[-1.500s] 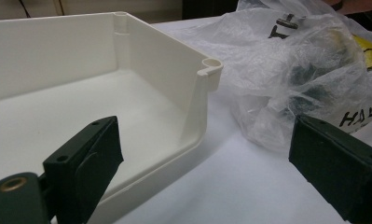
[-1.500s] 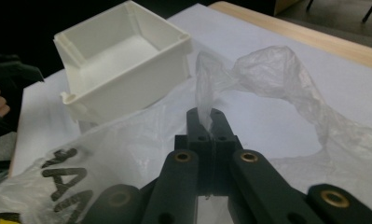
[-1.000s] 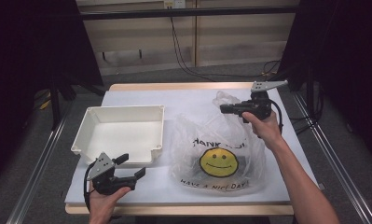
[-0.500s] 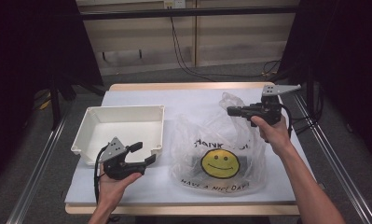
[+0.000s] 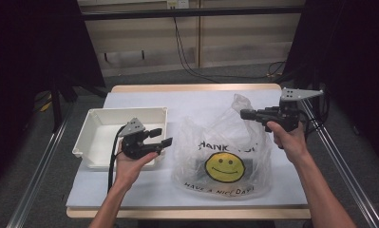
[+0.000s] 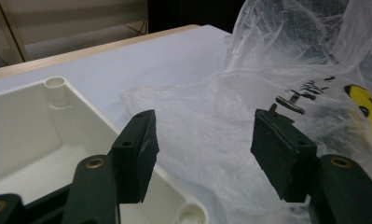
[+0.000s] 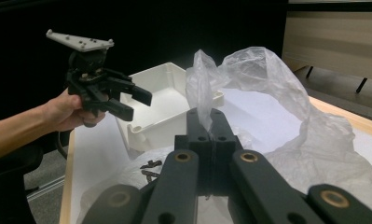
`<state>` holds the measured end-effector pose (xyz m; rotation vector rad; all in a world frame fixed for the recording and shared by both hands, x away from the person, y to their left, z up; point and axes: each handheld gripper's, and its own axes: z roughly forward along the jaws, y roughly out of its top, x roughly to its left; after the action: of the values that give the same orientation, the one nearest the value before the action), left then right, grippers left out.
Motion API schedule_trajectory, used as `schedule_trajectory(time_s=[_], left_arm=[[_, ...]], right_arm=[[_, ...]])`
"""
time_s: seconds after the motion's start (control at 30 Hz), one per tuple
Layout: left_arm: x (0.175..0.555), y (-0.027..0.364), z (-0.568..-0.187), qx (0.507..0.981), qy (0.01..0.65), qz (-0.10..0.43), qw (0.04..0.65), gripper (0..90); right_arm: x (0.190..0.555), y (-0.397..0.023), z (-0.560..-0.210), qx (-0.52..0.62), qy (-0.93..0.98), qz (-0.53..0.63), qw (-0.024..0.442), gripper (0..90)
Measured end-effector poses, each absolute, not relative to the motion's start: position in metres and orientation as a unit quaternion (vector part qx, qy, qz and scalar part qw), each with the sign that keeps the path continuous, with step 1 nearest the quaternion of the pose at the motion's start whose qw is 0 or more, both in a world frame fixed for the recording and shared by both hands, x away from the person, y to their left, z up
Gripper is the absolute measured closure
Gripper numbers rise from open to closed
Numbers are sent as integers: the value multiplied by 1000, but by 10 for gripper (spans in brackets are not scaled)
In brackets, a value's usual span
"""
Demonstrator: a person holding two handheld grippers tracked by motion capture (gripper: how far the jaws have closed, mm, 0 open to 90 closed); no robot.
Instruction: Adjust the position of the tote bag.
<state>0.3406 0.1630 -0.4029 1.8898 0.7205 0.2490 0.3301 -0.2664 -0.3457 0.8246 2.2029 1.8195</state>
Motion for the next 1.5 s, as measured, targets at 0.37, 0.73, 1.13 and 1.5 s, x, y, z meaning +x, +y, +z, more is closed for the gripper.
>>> schedule_trajectory(time_s=[0.37, 0.73, 1.13, 1.5], left_arm=[[385, 123, -382, 840, 316, 68, 435, 464], [412, 102, -393, 863, 330, 40, 381, 477], [440, 80, -400, 877, 343, 42, 334, 442], [451, 69, -406, 903, 310, 39, 294, 312]], right_arm=[[332, -264, -353, 277, 738, 610, 79, 900], [330, -265, -352, 273, 738, 612, 80, 900], [331, -261, -354, 268, 739, 613, 76, 900], [330, -264, -354, 270, 738, 613, 77, 900]])
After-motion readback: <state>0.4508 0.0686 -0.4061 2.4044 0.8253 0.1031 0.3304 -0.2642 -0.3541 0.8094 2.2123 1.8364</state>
